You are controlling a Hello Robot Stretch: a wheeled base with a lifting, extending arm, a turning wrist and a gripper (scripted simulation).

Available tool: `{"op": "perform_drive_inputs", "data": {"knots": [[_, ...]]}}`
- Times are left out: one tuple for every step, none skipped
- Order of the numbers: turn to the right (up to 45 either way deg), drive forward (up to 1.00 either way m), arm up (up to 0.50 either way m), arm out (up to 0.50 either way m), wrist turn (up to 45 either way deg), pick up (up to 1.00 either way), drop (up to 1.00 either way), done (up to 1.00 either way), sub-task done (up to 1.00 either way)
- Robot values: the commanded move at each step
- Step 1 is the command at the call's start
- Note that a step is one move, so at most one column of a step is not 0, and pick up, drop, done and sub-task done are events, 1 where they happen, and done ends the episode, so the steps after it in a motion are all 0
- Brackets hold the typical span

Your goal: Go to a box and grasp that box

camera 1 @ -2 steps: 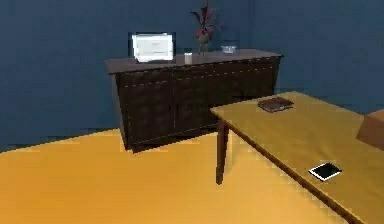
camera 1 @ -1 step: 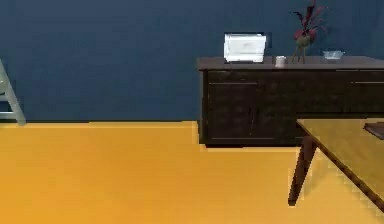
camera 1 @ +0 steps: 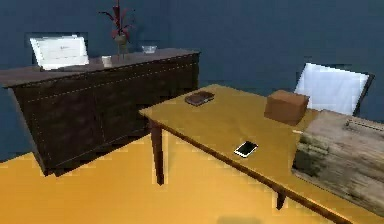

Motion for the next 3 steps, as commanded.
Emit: {"op": "perform_drive_inputs", "data": {"knots": [[45.0, 0.00, 0.00, 0.00, 0.0, 0.00, 0.00, 0.00, 0.00], [21.0, 0.00, 0.00, 0.00, 0.0, 0.00, 0.00, 0.00, 0.00], [0.0, 0.60, 0.00, 0.00, 0.0, 0.00, 0.00, 0.00, 0.00]]}}
